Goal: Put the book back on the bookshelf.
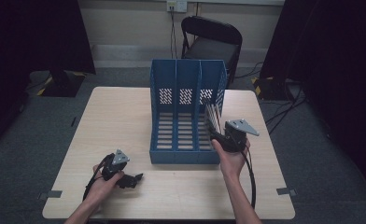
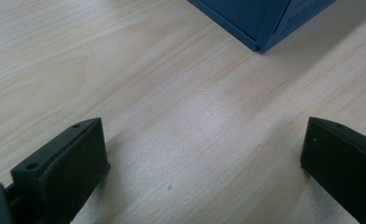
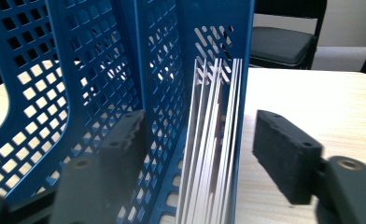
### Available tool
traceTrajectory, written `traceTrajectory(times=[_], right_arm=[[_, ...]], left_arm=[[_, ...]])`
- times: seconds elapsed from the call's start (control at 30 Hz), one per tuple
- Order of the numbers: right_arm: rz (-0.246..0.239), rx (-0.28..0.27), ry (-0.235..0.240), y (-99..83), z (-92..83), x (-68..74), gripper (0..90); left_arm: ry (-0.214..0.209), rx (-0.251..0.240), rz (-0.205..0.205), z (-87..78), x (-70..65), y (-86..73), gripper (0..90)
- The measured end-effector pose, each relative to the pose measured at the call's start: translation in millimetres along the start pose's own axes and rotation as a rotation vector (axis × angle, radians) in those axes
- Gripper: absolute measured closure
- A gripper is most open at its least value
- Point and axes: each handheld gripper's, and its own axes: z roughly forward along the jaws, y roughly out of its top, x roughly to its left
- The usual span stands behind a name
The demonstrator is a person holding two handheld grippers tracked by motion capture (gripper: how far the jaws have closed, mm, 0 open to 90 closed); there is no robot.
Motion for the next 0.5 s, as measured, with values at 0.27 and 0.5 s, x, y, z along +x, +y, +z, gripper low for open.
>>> traceTrajectory(times=[0.27, 0.5], right_arm=[[-0.034, 0.0, 0.096, 0.8, -9.0, -6.0, 19.3], [-0.046, 0.013, 0.172, 1.4, -20.1, -13.3, 16.5]], left_arm=[[0.0, 0.001, 0.002, 0.0, 0.1, 0.0, 0.0], [0.002, 0.002, 0.0, -0.2, -0.2, -0.1, 0.0]])
